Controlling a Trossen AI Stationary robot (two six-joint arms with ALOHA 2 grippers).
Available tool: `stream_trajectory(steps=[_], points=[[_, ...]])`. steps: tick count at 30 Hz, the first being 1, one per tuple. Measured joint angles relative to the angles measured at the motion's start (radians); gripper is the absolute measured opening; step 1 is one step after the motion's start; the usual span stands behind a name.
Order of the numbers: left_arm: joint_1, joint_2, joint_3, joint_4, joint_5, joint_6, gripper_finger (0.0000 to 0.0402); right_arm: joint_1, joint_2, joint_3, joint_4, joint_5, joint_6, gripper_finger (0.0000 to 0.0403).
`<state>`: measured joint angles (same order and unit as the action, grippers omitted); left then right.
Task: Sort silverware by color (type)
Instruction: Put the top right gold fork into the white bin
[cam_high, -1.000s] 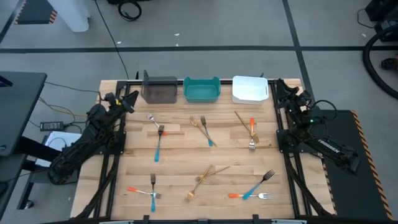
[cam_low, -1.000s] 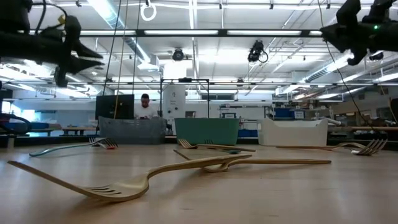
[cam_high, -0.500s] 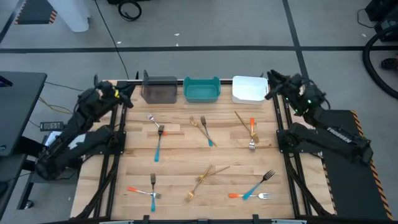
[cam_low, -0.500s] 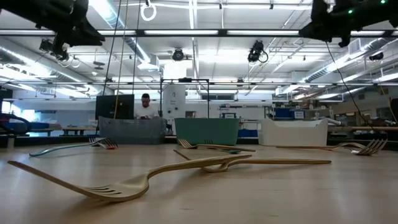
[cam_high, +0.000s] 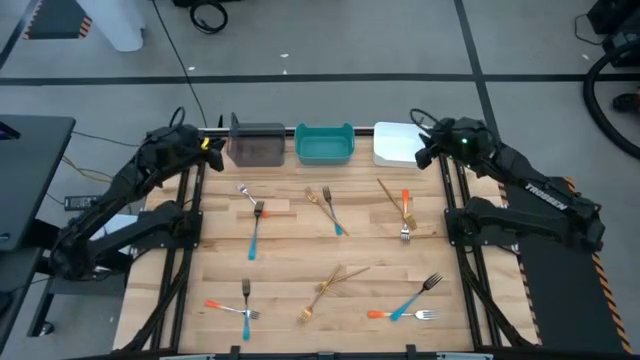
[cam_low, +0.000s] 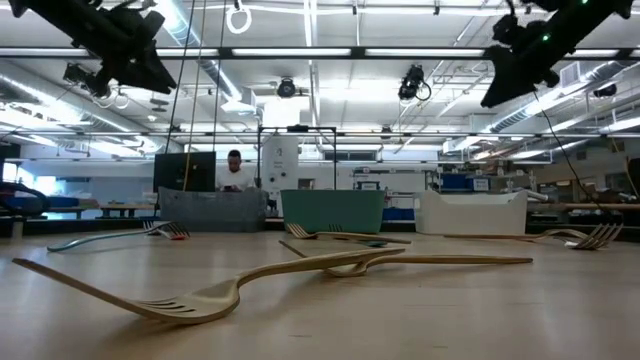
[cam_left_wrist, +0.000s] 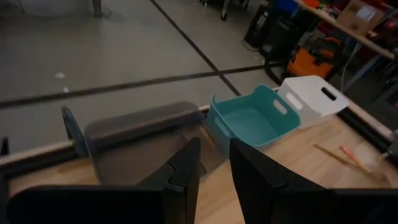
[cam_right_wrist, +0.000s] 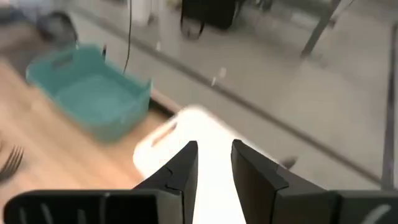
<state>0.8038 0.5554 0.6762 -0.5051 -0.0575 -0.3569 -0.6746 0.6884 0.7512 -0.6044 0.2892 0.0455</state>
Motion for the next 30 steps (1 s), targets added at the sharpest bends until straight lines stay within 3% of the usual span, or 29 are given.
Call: stream_trajectory(steps=[9,14,30], points=[[0.000,0.021,0.000,-0.018,0.006,-0.014,0.0096,0.000,0.157,0.000,-0.115,-0.209,0.243,0.0103],[0.000,0.021,0.000,-0.017,0.006,-0.015,0.0096,0.000,0.239,0.000,-0.116,-0.292,0.274,0.0103],[0.000,0.021,0.000,-0.017,0.006,-0.019,0.0096,0.059,0.294,0.000,-0.116,-0.309,0.217,0.0103]])
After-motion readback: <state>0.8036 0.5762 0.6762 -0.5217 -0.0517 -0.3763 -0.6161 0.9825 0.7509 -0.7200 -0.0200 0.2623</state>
